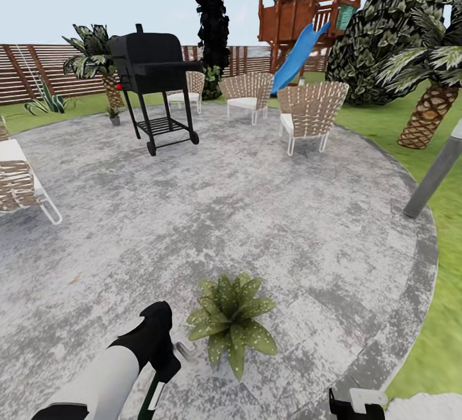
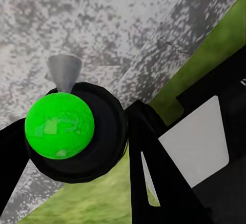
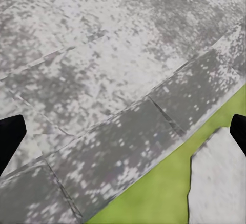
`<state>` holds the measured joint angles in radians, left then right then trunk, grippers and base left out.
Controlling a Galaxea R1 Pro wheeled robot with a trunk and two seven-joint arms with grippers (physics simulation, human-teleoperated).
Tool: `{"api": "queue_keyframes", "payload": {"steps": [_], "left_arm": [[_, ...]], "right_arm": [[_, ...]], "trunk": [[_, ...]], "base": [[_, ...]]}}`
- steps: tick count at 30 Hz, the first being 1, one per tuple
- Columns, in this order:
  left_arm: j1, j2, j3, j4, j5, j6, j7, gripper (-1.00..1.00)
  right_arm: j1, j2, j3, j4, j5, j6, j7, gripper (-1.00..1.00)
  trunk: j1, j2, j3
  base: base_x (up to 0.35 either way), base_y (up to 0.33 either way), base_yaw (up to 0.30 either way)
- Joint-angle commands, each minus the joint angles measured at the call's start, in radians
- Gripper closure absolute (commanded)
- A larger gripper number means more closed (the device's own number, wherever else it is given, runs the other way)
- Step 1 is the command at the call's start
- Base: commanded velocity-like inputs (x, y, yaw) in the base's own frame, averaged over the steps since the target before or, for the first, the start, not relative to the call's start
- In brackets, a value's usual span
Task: Pick up the pesticide atomizer in the garden and spray insectifuge to fully cover both potted plants in the garden.
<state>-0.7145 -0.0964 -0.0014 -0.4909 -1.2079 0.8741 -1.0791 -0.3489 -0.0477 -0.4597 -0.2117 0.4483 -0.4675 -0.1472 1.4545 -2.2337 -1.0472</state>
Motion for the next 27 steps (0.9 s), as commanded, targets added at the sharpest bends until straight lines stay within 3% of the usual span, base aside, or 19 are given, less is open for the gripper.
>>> {"api": "queue_keyframes", "payload": {"steps": [1,17,27], "left_arm": [[0.0,0.0,0.0,-0.002,-0.007,0.005,-0.009,1.0],[0.001,0.001,-0.001,-0.002,-0.008,0.005,-0.009,1.0],[0.0,0.009,-0.007,-0.002,-0.007,0.005,-0.01,1.0]], "right_arm": [[-0.001,0.0,-0.005,0.002,0.01,-0.003,-0.005,-1.0],[-0.001,0.0,-0.005,0.002,0.011,-0.003,-0.005,-1.0],[-0.001,0.0,-0.004,0.002,0.01,-0.003,-0.005,-1.0]], "trunk": [[0.0,0.0,-0.001],[0.0,0.0,-0.001],[0.0,0.0,-0.001]], "base": [[0.001,-0.009,0.0],[-0.069,-0.156,0.0],[-0.064,-0.036,0.024]]}}
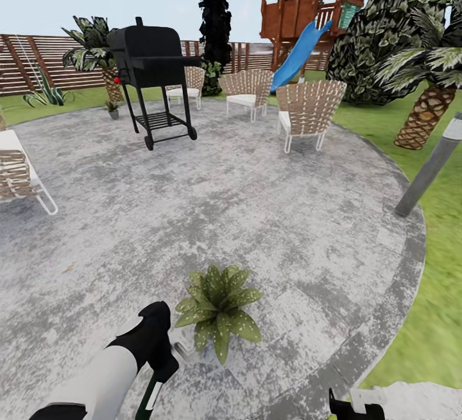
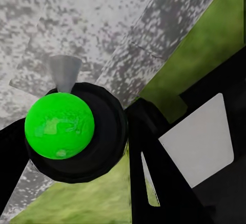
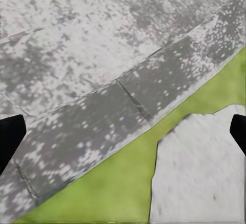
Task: Pick up the pesticide atomizer in the garden and spray insectifuge to fully cover both potted plants in the garden.
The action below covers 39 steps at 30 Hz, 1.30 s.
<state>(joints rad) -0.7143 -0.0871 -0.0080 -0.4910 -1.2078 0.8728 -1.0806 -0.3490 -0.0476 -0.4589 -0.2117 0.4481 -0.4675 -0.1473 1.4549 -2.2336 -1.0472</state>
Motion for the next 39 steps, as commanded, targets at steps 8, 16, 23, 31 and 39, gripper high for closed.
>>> {"api": "queue_keyframes", "payload": {"steps": [8,16,23,31,39], "left_arm": [[0.0,-0.005,0.0,-0.001,-0.008,0.007,-0.004,1.0],[0.0,-0.007,0.009,-0.001,-0.001,0.008,0.053,1.0],[0.001,0.004,0.016,0.016,0.01,0.008,0.038,1.0],[0.001,-0.001,0.016,0.011,0.01,0.008,0.036,1.0],[0.001,-0.003,0.017,0.004,0.01,0.008,0.037,1.0]], "right_arm": [[-0.001,0.0,-0.006,0.001,0.011,-0.003,-0.005,-1.0],[-0.001,-0.006,-0.006,0.001,0.012,-0.003,-0.005,-1.0],[-0.001,-0.002,-0.005,0.001,0.011,-0.003,-0.005,-1.0],[-0.001,-0.001,-0.006,0.001,0.011,-0.003,-0.005,-1.0],[-0.001,-0.001,-0.006,0.001,0.011,-0.003,-0.005,-1.0]], "trunk": [[-0.001,0.0,-0.001],[-0.001,0.0,-0.001],[-0.001,0.0,-0.001],[-0.001,0.0,-0.001],[-0.001,0.0,-0.001]], "base": [[-0.142,-0.221,0.194],[0.063,-0.271,0.006],[0.015,-0.044,0.0],[-0.023,-0.023,0.121],[-0.096,-0.233,0.007]]}}
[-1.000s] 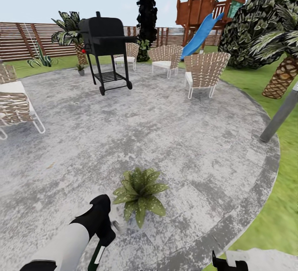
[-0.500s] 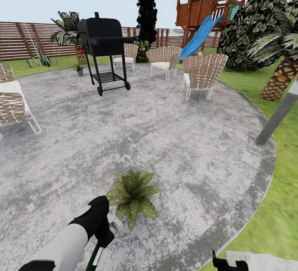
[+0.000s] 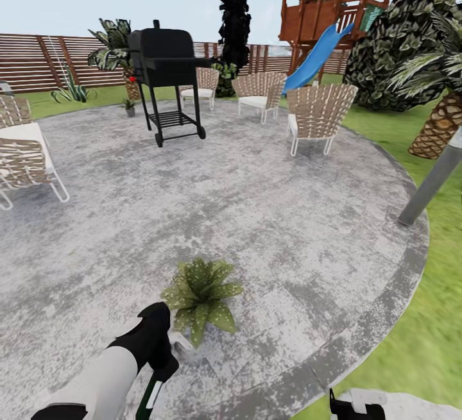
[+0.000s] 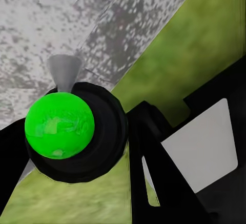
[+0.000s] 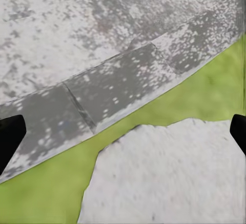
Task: Pick up the pesticide atomizer in the garden and spray insectifuge to fully cover both potted plants in the garden.
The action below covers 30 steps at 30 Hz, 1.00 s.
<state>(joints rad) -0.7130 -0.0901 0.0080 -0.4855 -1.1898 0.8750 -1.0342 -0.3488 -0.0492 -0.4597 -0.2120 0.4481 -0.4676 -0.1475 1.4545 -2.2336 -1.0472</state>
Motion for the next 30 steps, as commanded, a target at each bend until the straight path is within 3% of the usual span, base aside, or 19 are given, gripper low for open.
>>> {"api": "queue_keyframes", "payload": {"steps": [1,10,16,26,28,30], "left_arm": [[0.0,0.0,0.001,-0.002,-0.008,0.006,-0.009,1.0],[0.0,0.001,0.0,-0.001,-0.008,0.006,-0.003,1.0],[0.0,0.0,-0.001,-0.003,-0.008,0.004,0.0,1.0],[0.0,0.0,0.004,-0.008,-0.008,-0.001,0.0,1.0],[0.0,0.002,0.001,-0.008,0.005,-0.032,0.001,1.0],[-0.001,0.006,-0.001,-0.017,0.061,-0.126,0.004,1.0]], "right_arm": [[-0.001,0.0,-0.005,0.002,0.011,-0.003,-0.004,-1.0],[-0.001,0.001,-0.005,0.002,0.011,-0.003,-0.004,-1.0],[-0.001,0.001,-0.005,0.002,0.011,-0.003,-0.004,-1.0],[-0.001,-0.001,-0.005,0.002,0.011,-0.003,-0.004,-1.0],[-0.001,-0.004,-0.005,0.0,0.011,-0.002,-0.003,-1.0],[-0.001,-0.008,-0.004,-0.01,0.012,-0.002,0.0,-1.0]], "trunk": [[0.0,0.0,-0.001],[0.0,0.0,-0.001],[0.0,0.0,-0.001],[0.0,0.0,-0.001],[0.0,0.0,-0.001],[0.0,0.0,-0.001]], "base": [[-0.005,-0.269,0.0],[-0.016,-0.058,0.102],[-0.233,-0.142,0.195],[-0.288,-0.139,0.015],[-0.313,-0.062,0.0],[-0.318,-0.014,0.0]]}}
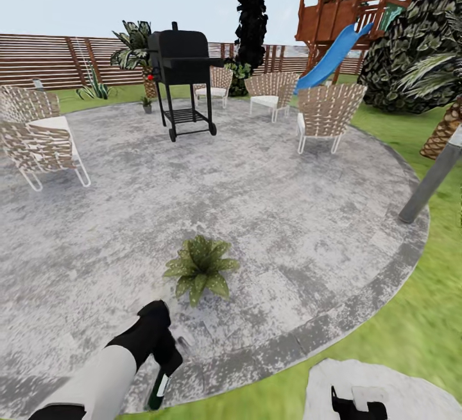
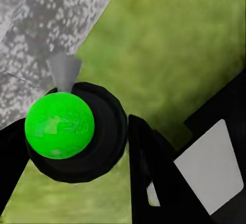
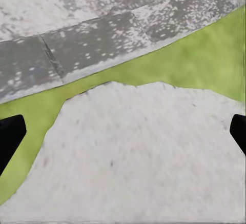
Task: Pick up the pesticide atomizer in the garden and spray insectifuge to fully cover both potted plants in the garden.
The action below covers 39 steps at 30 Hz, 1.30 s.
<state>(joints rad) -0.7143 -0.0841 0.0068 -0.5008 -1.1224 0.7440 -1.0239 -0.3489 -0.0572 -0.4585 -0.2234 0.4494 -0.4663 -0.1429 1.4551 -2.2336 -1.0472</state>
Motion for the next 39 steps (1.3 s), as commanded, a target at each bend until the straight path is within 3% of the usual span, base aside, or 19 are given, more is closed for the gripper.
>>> {"api": "queue_keyframes", "payload": {"steps": [1,3,5,7,10,13,16,17,19,25,28,29,33,34,36,39], "left_arm": [[0.0,0.001,0.001,-0.02,0.024,-0.034,-0.006,1.0],[0.0,0.004,0.001,-0.043,0.065,-0.095,-0.006,1.0],[0.0,0.011,0.003,-0.054,0.088,-0.166,-0.007,1.0],[0.0,0.018,0.022,-0.074,0.103,-0.267,-0.01,1.0],[-0.001,0.026,0.064,-0.095,0.118,-0.403,-0.019,1.0],[-0.004,0.055,0.072,-0.098,0.12,-0.485,-0.02,1.0],[-0.004,0.086,0.075,-0.089,0.123,-0.634,-0.025,1.0],[-0.005,0.096,0.076,-0.087,0.124,-0.669,-0.029,1.0],[-0.004,0.117,0.076,-0.083,0.125,-0.752,-0.073,1.0],[-0.002,0.12,0.068,-0.081,0.124,-0.813,-0.128,1.0],[-0.002,0.112,0.065,-0.049,0.12,-0.816,-0.129,1.0],[-0.002,0.109,0.066,-0.032,0.117,-0.816,-0.13,1.0],[-0.002,0.102,0.069,-0.018,0.113,-0.812,-0.128,1.0],[-0.002,0.094,0.07,-0.017,0.112,-0.811,-0.127,1.0],[-0.002,0.067,0.069,-0.008,0.111,-0.807,-0.125,1.0],[-0.001,0.053,0.068,0.005,0.111,-0.811,-0.121,1.0]], "right_arm": [[-0.001,-0.001,-0.003,-0.019,0.017,-0.003,-0.003,-1.0],[-0.001,-0.002,-0.001,-0.079,0.058,-0.003,0.023,-1.0],[0.0,-0.002,0.006,-0.158,0.141,0.0,0.138,-1.0],[0.001,-0.004,0.009,-0.225,0.212,0.003,0.333,-1.0],[-0.018,-0.008,0.01,-0.279,0.238,0.005,0.547,-1.0],[-0.053,-0.01,0.011,-0.336,0.243,0.007,0.725,-1.0],[-0.104,-0.01,0.013,-0.365,0.254,0.009,0.88,-1.0],[-0.118,-0.01,0.019,-0.368,0.267,0.009,0.911,-1.0],[-0.161,-0.009,0.059,-0.371,0.345,0.009,0.992,-1.0],[-0.177,0.001,0.084,-0.37,0.372,0.008,1.014,-1.0],[-0.179,0.003,0.163,-0.371,0.372,0.008,1.017,-1.0],[-0.185,0.004,0.195,-0.372,0.371,0.008,1.02,1.0],[-0.203,0.025,0.219,-0.372,0.369,0.008,1.068,1.0],[-0.204,0.047,0.22,-0.372,0.37,0.008,1.075,1.0],[-0.205,0.117,0.222,-0.378,0.371,0.008,1.081,1.0],[-0.206,0.136,0.222,-0.378,0.371,0.008,1.082,1.0]], "trunk": [[-0.001,0.0,-0.001],[-0.001,0.0,-0.001],[-0.001,0.0,-0.001],[-0.001,0.0,-0.001],[-0.001,0.0,-0.001],[-0.001,0.0,-0.001],[-0.001,0.0,-0.001],[-0.001,0.0,-0.001],[-0.001,0.0,-0.001],[-0.001,0.0,-0.001],[-0.001,0.0,-0.001],[-0.001,0.0,-0.001],[-0.001,0.0,-0.001],[-0.001,0.0,-0.001],[-0.001,0.0,-0.001],[-0.001,0.0,-0.001]], "base": [[-0.314,-0.005,0.0],[-0.301,-0.002,0.0],[-0.286,-0.001,0.0],[-0.256,0.0,0.0],[-0.073,0.0,0.0],[-0.009,0.0,0.0],[-0.001,0.0,0.0],[0.0,0.0,0.0],[0.0,0.0,0.0],[0.0,0.0,0.0],[0.0,0.0,0.0],[0.0,0.0,0.0],[0.0,0.0,0.0],[0.0,0.0,0.0],[0.0,0.0,0.0],[0.0,0.0,0.0]]}}
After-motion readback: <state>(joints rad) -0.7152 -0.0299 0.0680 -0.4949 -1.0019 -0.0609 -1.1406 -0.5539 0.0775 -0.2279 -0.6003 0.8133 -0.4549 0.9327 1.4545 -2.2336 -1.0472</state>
